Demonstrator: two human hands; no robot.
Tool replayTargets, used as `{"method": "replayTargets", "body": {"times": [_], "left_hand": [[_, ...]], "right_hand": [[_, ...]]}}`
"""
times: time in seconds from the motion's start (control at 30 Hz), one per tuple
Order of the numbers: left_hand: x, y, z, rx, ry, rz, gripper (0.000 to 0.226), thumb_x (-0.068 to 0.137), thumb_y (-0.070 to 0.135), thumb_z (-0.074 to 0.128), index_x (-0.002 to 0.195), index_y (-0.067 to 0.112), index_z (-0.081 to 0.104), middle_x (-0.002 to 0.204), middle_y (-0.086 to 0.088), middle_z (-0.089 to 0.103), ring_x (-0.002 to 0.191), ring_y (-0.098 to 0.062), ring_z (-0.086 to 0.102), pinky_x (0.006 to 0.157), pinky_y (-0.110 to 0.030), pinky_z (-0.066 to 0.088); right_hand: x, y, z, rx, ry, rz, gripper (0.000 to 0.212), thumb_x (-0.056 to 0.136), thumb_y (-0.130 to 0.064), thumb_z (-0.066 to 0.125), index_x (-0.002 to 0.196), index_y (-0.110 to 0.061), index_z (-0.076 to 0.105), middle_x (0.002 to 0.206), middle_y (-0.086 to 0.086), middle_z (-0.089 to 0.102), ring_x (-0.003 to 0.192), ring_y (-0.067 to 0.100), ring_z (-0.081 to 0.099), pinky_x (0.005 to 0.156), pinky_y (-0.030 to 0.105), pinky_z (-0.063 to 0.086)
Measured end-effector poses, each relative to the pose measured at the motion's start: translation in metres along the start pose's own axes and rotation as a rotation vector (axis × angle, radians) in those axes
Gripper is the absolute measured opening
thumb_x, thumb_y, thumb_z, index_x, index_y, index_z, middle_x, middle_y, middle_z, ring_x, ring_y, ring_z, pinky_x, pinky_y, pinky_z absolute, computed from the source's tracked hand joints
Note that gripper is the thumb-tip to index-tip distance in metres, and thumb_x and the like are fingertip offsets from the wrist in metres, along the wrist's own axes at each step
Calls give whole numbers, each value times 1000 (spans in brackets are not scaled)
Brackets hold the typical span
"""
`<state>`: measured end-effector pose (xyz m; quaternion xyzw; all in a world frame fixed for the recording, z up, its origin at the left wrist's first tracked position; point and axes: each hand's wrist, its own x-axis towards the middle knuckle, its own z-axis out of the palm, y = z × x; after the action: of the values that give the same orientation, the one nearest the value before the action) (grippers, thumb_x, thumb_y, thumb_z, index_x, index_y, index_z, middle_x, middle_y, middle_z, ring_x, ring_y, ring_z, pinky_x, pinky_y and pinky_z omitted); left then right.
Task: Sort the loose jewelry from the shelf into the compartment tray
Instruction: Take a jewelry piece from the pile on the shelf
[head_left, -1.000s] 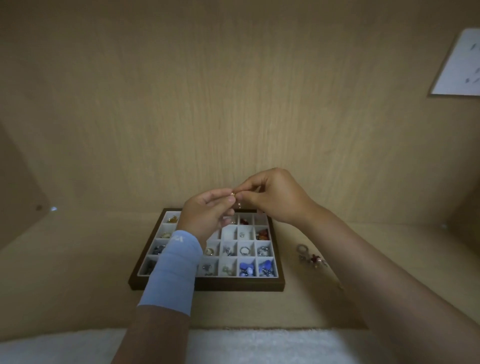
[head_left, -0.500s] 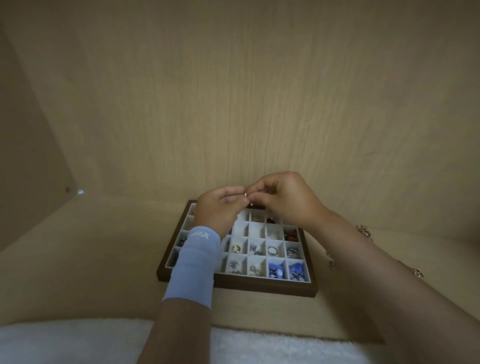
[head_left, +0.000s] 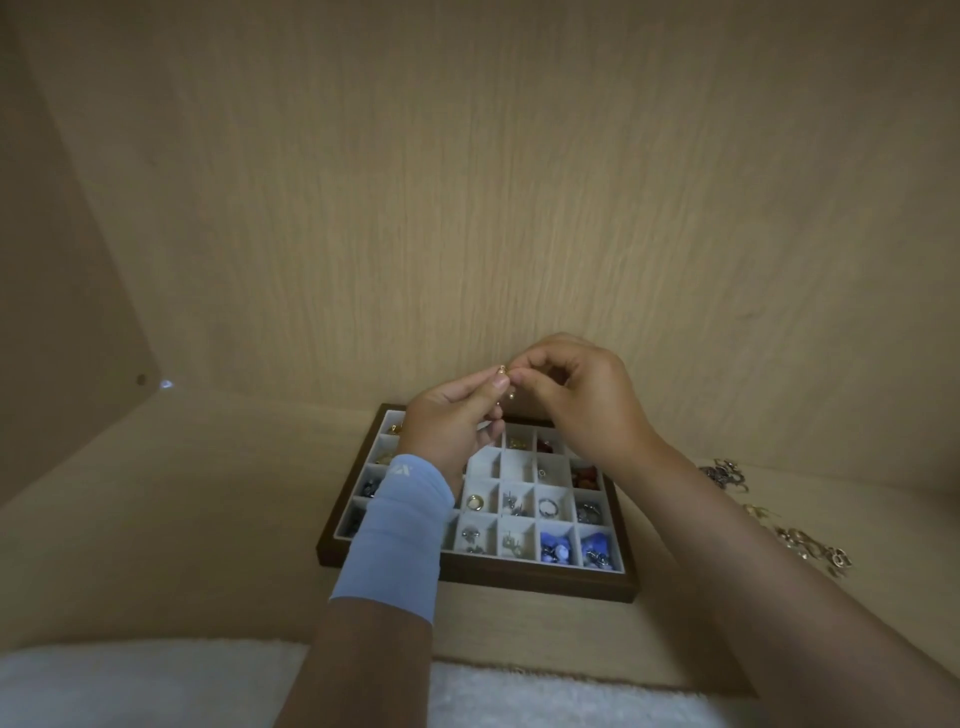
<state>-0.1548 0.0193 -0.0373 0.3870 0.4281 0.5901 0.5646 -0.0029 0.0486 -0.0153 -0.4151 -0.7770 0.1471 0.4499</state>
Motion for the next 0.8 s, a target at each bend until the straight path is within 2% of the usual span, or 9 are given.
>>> {"method": "replayTargets", "body": {"times": [0.17,0.3,0.4,0.63,0.8], "left_hand": [[-2,2,3,77,-12,82,21,89,20,67,109,17,74,95,-7,73,84,-10,63,82,-29,57],[-4,2,7,72,31,147,17,90,18,66,105,19,74,84,-3,69,76,-7,63,75,-22,56],[-4,1,10,173,86,237,16,92,16,64,103,23,73,86,4,74,73,-3,66,69,-17,54],[-1,0,13,326,131,333,19,92,18,63,109,19,73,94,10,75,78,-2,70,71,-18,56],[-5,2,11,276,88,302,17,91,15,65,98,28,73,89,11,75,83,-2,70,68,-14,53]], "right_hand": [[1,-2,-5,-10,17,-17,6,89,-19,73,90,-19,78,85,-7,70,83,9,65,77,27,52],[-1,-4,-6,18,13,5,7,90,-18,71,92,-20,78,86,-8,70,83,8,65,78,26,52],[-2,-5,-5,-23,22,5,8,92,-19,69,93,-19,77,88,-9,69,84,7,64,78,29,53],[-4,-10,0,-159,65,-35,10,95,-18,63,94,-18,73,91,-8,66,77,3,58,70,23,48],[-6,-6,3,-192,64,-29,9,96,-20,61,95,-18,70,93,-9,64,72,-3,53,66,19,43]]}}
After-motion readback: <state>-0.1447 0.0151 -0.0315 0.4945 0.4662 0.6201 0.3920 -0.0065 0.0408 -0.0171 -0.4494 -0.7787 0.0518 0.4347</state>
